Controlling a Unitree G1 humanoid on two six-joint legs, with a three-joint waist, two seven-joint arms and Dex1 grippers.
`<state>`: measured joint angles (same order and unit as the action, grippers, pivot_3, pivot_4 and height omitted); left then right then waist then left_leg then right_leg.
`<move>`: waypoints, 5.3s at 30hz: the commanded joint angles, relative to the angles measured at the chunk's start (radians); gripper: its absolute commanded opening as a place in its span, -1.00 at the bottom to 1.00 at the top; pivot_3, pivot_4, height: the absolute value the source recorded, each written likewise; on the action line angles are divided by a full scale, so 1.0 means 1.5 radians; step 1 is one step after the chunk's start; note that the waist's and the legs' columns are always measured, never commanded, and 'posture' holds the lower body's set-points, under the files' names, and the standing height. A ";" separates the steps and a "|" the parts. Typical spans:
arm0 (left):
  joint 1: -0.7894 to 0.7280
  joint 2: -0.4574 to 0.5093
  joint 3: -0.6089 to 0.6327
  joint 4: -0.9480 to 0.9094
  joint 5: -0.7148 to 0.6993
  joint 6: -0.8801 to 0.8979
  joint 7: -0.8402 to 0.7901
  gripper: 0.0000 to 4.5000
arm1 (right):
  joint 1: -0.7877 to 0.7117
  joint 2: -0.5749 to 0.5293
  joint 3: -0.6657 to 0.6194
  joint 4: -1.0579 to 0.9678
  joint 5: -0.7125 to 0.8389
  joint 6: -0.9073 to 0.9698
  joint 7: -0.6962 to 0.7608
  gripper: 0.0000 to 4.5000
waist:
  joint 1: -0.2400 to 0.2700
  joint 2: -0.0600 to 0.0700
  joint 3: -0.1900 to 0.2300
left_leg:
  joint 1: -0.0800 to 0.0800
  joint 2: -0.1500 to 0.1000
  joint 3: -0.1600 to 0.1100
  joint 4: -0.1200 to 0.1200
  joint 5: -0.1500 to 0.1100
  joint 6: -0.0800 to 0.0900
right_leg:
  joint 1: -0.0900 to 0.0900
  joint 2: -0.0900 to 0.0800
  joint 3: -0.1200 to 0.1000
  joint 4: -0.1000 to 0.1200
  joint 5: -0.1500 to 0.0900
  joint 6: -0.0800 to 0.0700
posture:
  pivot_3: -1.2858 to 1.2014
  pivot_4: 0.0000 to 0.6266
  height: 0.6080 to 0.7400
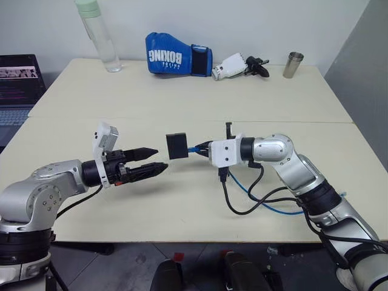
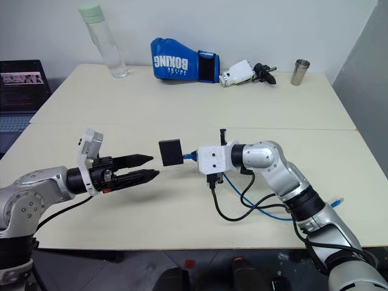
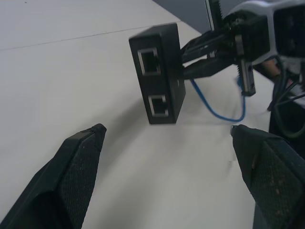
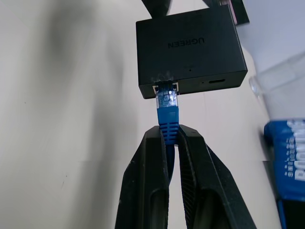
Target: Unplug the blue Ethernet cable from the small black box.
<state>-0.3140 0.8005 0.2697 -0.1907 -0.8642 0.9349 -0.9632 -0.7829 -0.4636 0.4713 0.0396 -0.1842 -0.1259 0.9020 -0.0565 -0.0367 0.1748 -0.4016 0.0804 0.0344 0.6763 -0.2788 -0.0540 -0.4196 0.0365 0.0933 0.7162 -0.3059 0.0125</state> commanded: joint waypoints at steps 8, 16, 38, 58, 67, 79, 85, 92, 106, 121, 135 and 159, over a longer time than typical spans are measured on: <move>-0.032 -0.038 0.031 0.003 -0.071 0.038 0.057 1.00 | -0.021 0.026 -0.017 -0.027 0.000 -0.011 0.013 -0.98 | 0.001 0.000 0.000 | 0.000 0.000 -0.001 0.000 0.000 0.000 | 0.000 0.000 0.000 0.000 0.000 0.000 | 0.03 -0.52 1.00; -0.034 -0.046 0.029 0.014 -0.078 0.044 0.057 0.49 | -0.024 0.033 -0.020 -0.026 0.001 -0.008 0.014 -0.98 | 0.001 0.000 0.000 | 0.000 0.000 -0.001 0.000 0.000 0.000 | 0.000 0.000 0.000 0.000 0.000 0.000 | 0.03 -0.52 1.00; -0.050 -0.040 0.001 0.040 -0.041 0.008 0.046 -0.66 | -0.018 0.020 -0.023 -0.067 0.020 0.000 0.043 -0.54 | 0.001 0.000 0.000 | 0.000 0.000 -0.001 0.000 0.000 0.000 | 0.000 0.000 0.000 0.000 0.000 0.000 | 0.03 -0.52 1.00; -0.167 0.046 -0.122 0.031 0.093 -0.118 -0.156 -0.66 | -0.051 -0.007 -0.147 -0.199 0.370 0.620 0.130 -0.15 | 0.009 0.000 0.000 | 0.000 0.000 0.000 0.000 0.000 0.000 | 0.000 0.000 0.000 0.000 0.000 0.000 | 0.03 -0.52 1.00; -0.176 0.052 -0.125 0.039 0.108 -0.126 -0.180 -0.66 | -0.084 -0.002 -0.136 -0.156 0.401 0.668 0.127 -0.15 | 0.009 0.000 0.000 | 0.000 0.000 0.000 0.000 0.000 0.000 | 0.000 0.001 -0.001 0.000 0.000 0.000 | 0.03 -0.52 1.00; -0.186 0.053 -0.132 0.046 0.119 -0.128 -0.201 -0.66 | -0.132 0.021 -0.104 -0.063 0.398 0.646 0.156 -0.15 | 0.009 0.000 0.000 | 0.000 0.000 0.000 0.000 0.000 0.000 | -0.001 0.001 -0.001 0.000 0.000 0.000 | 0.03 -0.52 1.00; -0.191 0.052 -0.135 0.049 0.124 -0.130 -0.210 -0.66 | -0.158 0.022 -0.086 -0.022 0.403 0.640 0.204 -0.15 | 0.009 0.000 0.000 | 0.000 0.000 0.000 0.000 0.000 0.000 | -0.001 0.001 -0.001 0.000 0.000 0.000 | 0.03 -0.52 1.00; -0.188 0.052 -0.134 0.044 0.126 -0.128 -0.213 -0.66 | -0.171 0.031 -0.077 0.014 0.392 0.627 0.221 -0.15 | 0.008 0.000 0.000 | -0.001 0.000 0.000 0.000 0.000 0.000 | -0.001 0.001 -0.002 0.000 0.000 0.000 | 0.03 -0.52 1.00; -0.183 0.053 -0.132 0.039 0.125 -0.128 -0.213 -0.66 | -0.187 0.035 -0.072 0.060 0.377 0.610 0.244 -0.15 | 0.008 0.000 0.000 | -0.001 0.000 0.000 0.000 0.000 0.000 | -0.001 0.001 -0.002 0.000 0.000 0.000 | 0.03 -0.52 1.00; -0.179 0.051 -0.139 0.034 0.133 -0.133 -0.214 -0.66 | -0.195 0.050 -0.072 0.067 0.376 0.625 0.245 -0.98 | 0.003 0.000 0.000 | -0.001 0.000 0.000 0.000 0.000 0.000 | -0.001 0.001 -0.002 0.000 0.000 0.000 | 0.03 -0.52 1.00; -0.169 0.069 -0.128 0.024 0.122 -0.120 -0.231 -0.66 | -0.179 0.014 -0.053 0.088 0.348 0.603 0.274 -0.99 | 0.002 0.000 0.000 | -0.001 0.000 0.000 0.000 0.000 0.000 | -0.001 0.001 -0.002 0.000 0.000 0.000 | 0.03 -0.52 1.00; -0.104 0.049 -0.065 0.036 0.100 -0.108 -0.142 -0.66 | -0.135 0.053 -0.244 0.430 0.195 0.425 -0.192 -0.48 | -0.002 0.000 0.000 | -0.001 0.000 0.001 0.000 0.000 0.000 | -0.001 0.000 0.001 0.000 0.000 0.000 | 0.03 -0.52 1.00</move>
<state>-0.4572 0.8758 0.1548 -0.1101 -0.6983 0.7776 -1.1868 -0.9411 -0.3892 0.1513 0.6660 0.1154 0.5579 0.6669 -0.0593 -0.0360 0.1754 -0.4030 0.0803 0.0354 0.6758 -0.2788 -0.0540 -0.4214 0.0372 0.0948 0.7157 -0.3061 0.0121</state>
